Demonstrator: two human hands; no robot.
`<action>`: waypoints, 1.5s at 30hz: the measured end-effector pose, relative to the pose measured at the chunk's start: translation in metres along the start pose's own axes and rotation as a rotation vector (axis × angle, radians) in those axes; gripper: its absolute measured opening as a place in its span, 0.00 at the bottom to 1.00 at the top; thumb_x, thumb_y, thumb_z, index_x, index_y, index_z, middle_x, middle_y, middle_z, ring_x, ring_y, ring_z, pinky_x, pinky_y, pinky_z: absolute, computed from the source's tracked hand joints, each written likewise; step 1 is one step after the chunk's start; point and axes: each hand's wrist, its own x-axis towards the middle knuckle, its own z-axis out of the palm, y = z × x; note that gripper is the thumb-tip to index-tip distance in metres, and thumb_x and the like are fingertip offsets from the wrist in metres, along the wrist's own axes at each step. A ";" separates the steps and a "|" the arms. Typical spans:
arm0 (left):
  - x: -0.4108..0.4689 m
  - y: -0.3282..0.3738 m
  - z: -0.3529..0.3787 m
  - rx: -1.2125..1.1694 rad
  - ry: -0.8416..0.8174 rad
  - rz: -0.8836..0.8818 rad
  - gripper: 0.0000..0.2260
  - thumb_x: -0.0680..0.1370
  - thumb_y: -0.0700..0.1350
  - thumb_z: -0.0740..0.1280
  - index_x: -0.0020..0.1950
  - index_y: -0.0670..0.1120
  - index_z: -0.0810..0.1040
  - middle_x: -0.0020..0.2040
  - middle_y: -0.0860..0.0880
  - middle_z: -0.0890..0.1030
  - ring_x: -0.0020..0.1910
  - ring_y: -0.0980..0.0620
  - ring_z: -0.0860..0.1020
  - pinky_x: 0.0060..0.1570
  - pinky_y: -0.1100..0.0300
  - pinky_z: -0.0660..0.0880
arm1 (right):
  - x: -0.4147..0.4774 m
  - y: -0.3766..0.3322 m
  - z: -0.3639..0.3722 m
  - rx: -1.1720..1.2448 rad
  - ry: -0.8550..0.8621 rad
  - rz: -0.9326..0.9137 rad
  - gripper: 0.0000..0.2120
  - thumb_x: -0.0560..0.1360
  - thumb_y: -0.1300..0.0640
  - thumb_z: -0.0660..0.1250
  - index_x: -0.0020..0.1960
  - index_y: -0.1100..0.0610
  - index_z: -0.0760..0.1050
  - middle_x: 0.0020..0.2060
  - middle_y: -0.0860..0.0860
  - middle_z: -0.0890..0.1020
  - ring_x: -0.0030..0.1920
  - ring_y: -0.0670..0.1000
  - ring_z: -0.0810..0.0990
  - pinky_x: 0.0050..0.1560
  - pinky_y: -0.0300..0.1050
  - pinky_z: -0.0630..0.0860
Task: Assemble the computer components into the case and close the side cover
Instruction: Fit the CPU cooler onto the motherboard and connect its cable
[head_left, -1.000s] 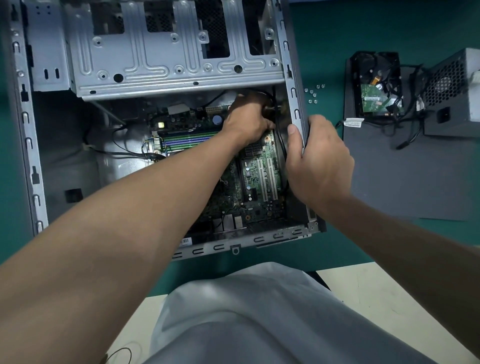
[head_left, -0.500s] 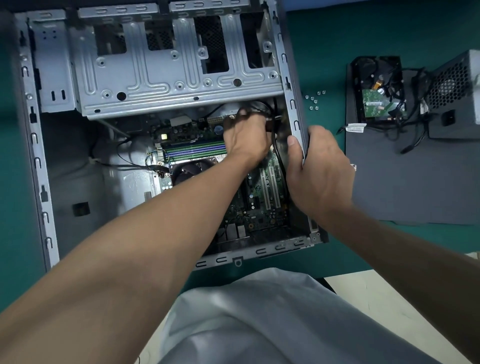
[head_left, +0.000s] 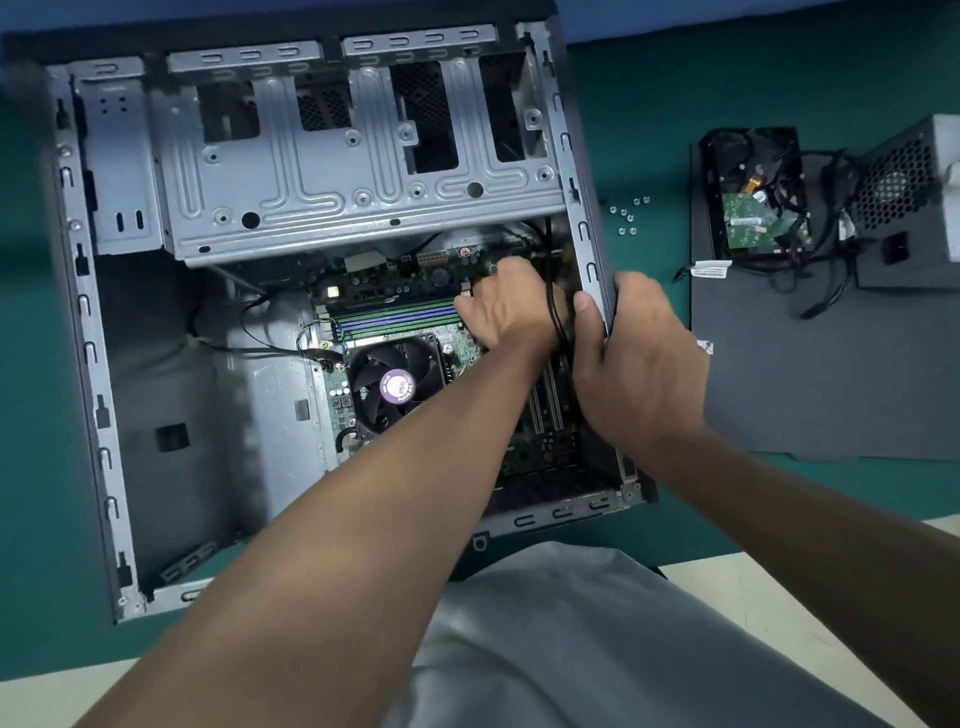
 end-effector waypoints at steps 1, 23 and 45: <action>0.000 0.000 0.001 -0.005 0.004 -0.003 0.13 0.74 0.41 0.65 0.31 0.49 0.66 0.29 0.52 0.67 0.37 0.50 0.67 0.46 0.56 0.56 | 0.000 0.000 0.000 0.008 -0.003 0.002 0.16 0.80 0.46 0.51 0.50 0.59 0.68 0.45 0.55 0.74 0.43 0.61 0.74 0.39 0.56 0.72; 0.008 -0.003 -0.002 0.175 -0.027 0.116 0.13 0.77 0.40 0.62 0.34 0.50 0.66 0.31 0.52 0.68 0.33 0.51 0.67 0.46 0.54 0.59 | -0.001 0.001 0.003 0.013 0.015 0.006 0.16 0.79 0.45 0.50 0.48 0.57 0.66 0.44 0.55 0.74 0.41 0.62 0.74 0.39 0.54 0.70; 0.000 -0.024 -0.042 0.232 0.010 0.378 0.07 0.75 0.36 0.62 0.39 0.44 0.74 0.38 0.45 0.78 0.46 0.43 0.79 0.48 0.53 0.67 | -0.002 0.002 0.003 -0.023 0.065 -0.006 0.12 0.81 0.47 0.54 0.45 0.55 0.63 0.39 0.51 0.72 0.33 0.57 0.67 0.34 0.49 0.60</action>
